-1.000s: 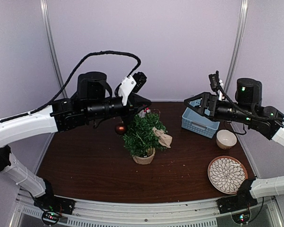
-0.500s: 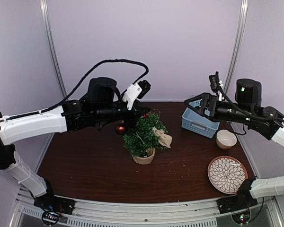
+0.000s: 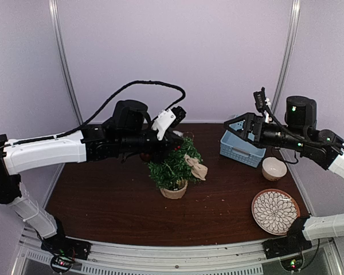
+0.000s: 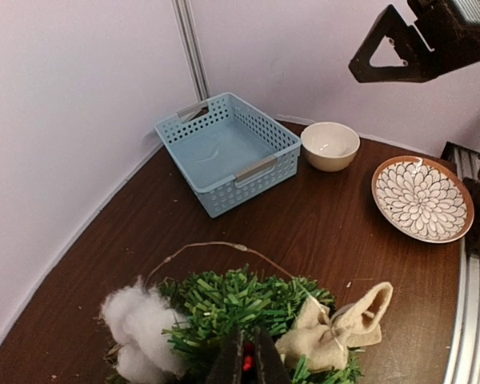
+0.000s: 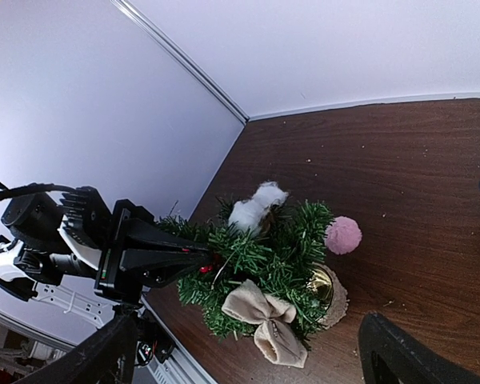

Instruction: Decorate the small christmas tree

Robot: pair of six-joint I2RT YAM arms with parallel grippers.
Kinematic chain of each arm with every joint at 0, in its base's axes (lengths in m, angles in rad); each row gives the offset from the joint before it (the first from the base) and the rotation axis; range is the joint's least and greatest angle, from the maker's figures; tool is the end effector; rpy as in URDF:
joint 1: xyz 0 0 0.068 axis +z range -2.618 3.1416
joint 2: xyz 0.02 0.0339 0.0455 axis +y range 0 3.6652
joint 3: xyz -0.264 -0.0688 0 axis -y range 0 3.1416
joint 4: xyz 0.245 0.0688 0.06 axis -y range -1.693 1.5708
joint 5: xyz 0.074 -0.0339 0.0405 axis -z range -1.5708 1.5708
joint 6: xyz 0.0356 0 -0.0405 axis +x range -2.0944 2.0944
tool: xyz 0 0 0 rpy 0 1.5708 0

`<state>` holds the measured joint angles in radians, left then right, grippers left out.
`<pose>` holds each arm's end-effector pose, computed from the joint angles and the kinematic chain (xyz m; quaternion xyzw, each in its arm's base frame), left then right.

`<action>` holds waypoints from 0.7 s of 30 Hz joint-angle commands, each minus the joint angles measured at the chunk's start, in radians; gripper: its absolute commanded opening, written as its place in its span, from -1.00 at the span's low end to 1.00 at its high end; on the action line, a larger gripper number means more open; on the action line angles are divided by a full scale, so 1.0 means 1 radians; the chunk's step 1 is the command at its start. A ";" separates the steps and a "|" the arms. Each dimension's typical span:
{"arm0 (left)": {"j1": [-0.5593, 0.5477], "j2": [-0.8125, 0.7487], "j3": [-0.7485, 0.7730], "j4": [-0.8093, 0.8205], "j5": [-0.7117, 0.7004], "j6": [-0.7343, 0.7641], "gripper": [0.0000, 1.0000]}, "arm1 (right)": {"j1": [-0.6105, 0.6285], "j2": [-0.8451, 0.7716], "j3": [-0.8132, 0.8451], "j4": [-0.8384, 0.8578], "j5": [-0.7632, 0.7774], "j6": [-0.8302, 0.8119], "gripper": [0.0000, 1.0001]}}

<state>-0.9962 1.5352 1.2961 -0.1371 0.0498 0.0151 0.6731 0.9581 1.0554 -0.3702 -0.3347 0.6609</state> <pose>0.1967 -0.3071 0.3374 0.4126 0.7164 -0.2830 0.4862 0.1568 0.1400 0.3840 -0.1055 0.7850 0.4729 0.3861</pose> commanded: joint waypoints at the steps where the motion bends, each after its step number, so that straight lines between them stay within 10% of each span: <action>1: 0.005 -0.008 -0.002 0.008 0.027 -0.012 -0.77 | -0.007 -0.012 -0.011 0.023 -0.009 0.010 0.99; 13: 0.004 -0.110 0.029 -0.010 0.050 -0.012 -0.14 | -0.010 0.012 -0.021 0.062 -0.031 0.022 0.99; 21: 0.013 -0.173 0.084 -0.091 -0.030 -0.041 0.78 | -0.011 0.037 -0.019 0.084 -0.043 -0.008 0.99</action>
<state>-0.9962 1.4036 1.3228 -0.1982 0.0685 0.0090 0.6670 0.9890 1.0519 -0.3202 -0.3634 0.6781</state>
